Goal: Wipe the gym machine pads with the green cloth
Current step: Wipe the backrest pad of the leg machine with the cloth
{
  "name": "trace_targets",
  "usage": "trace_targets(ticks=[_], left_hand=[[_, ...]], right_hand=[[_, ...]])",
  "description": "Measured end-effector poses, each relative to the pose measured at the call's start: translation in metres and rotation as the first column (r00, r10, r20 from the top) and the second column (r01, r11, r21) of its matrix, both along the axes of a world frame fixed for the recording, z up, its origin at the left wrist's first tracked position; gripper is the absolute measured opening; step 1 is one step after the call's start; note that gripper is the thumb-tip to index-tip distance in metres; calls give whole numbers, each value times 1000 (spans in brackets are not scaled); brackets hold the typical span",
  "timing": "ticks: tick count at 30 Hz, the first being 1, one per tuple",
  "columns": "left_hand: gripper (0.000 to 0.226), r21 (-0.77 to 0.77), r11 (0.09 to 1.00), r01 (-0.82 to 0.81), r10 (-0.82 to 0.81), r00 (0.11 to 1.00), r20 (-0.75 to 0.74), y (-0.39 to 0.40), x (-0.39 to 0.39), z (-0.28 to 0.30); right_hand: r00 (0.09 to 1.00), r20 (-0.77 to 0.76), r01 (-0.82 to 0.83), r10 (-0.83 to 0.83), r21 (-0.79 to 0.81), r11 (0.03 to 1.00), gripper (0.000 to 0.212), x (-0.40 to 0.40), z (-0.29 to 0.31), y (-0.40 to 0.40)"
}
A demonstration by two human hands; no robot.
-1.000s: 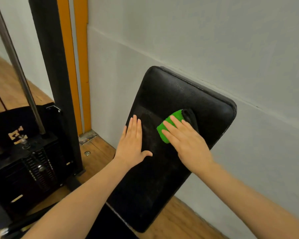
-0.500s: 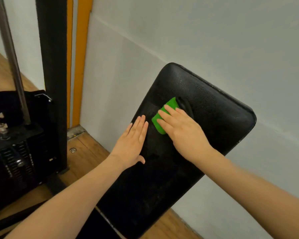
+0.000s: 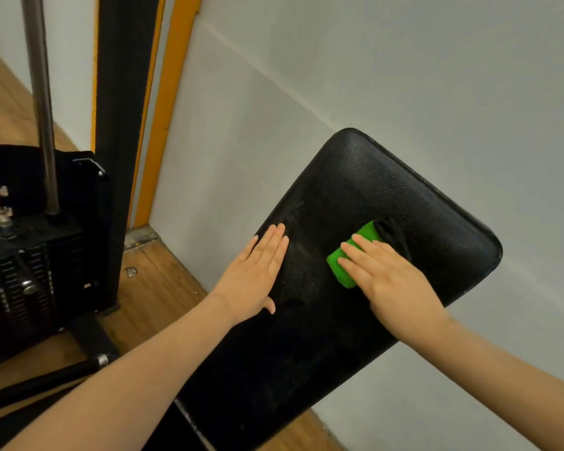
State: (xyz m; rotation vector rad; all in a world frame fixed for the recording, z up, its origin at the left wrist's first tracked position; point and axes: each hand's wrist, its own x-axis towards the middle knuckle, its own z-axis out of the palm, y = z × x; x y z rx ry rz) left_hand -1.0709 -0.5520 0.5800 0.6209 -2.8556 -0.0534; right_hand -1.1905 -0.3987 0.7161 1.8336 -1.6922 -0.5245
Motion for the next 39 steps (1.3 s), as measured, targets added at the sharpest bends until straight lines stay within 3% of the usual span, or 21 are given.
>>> trace_targets(ticks=[4,8,13,18,22,26,29,33,37,39], left_hand=[[119,-9,1000,-14,14,1000,-2,2,0,-3],[121,3,999,-33,33,999,-9,4,0,-5],[113,23,1000,-19,19,1000,6,2,1,-4],[112,11,1000,-27,27,1000,8,2,1,-6],[112,7,999,-40,40,999,29,3,1,-6],[113,5,998,-60,59,998,30,5,1,-5],[114,8,994,-107,106,994,19,13,1,-1],[119,25,987,-157,157,988,-6,31,1,5],[126,89,982,-166,171,984,-55,55,-4,-4],[130,115,979,-165,175,981,-86,63,-7,-14]], right_hand=[[996,-6,-87,87,-9,996,46,20,-2,-74],[1000,-8,7,-7,13,1000,40,27,-4,-112],[999,-33,36,-36,11,999,46,1,-18,-30],[987,104,125,-124,-7,992,51,-12,-19,76],[977,186,115,-102,-61,991,54,0,-20,59],[997,78,-22,26,-55,998,49,17,-23,-12],[1000,8,-2,2,-17,1000,42,15,-29,-35],[998,63,25,-20,-78,997,51,-6,-40,22],[995,96,-20,37,-173,985,40,-20,-51,83],[992,115,-16,45,-236,972,53,-20,-55,92]])
